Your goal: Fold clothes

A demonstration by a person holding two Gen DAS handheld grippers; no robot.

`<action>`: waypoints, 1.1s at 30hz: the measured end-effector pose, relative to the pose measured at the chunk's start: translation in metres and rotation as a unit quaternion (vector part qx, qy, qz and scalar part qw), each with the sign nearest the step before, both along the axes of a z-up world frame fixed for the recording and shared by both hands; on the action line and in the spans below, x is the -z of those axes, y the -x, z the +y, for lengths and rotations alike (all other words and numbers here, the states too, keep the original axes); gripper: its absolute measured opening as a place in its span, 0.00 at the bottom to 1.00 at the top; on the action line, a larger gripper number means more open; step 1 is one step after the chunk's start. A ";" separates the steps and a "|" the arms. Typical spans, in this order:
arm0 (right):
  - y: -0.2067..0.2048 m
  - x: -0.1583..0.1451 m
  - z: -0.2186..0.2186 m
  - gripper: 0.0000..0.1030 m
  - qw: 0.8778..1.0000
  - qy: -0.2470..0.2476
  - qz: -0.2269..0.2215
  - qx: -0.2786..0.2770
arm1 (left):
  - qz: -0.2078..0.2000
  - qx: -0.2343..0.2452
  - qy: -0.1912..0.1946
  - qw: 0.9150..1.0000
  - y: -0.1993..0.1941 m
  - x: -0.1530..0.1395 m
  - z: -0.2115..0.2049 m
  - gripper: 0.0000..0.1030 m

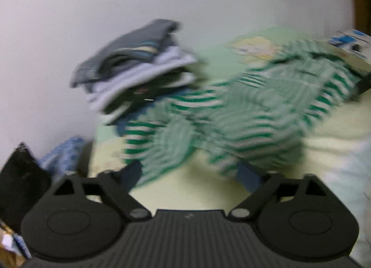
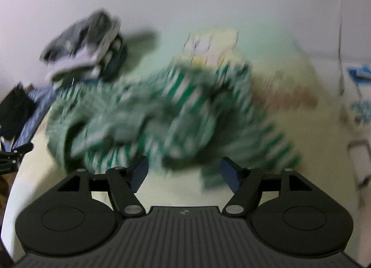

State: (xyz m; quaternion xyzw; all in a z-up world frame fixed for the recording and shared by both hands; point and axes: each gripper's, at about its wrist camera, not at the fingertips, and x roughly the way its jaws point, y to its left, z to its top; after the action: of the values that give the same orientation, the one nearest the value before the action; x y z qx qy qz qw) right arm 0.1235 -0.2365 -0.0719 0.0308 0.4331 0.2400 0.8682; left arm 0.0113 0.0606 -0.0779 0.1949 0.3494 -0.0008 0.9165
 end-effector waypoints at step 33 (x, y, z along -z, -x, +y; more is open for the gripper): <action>-0.154 -0.078 0.064 0.06 0.985 -0.049 -0.147 0.071 | -0.051 -0.058 0.041 0.996 -0.108 -0.065 -0.009 0.19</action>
State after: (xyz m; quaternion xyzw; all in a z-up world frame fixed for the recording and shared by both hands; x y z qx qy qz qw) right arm 0.2771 -0.1725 0.0056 0.0684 0.2851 0.2006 0.9348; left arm 0.1197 0.0514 -0.0133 0.1360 0.3128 0.0481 0.9388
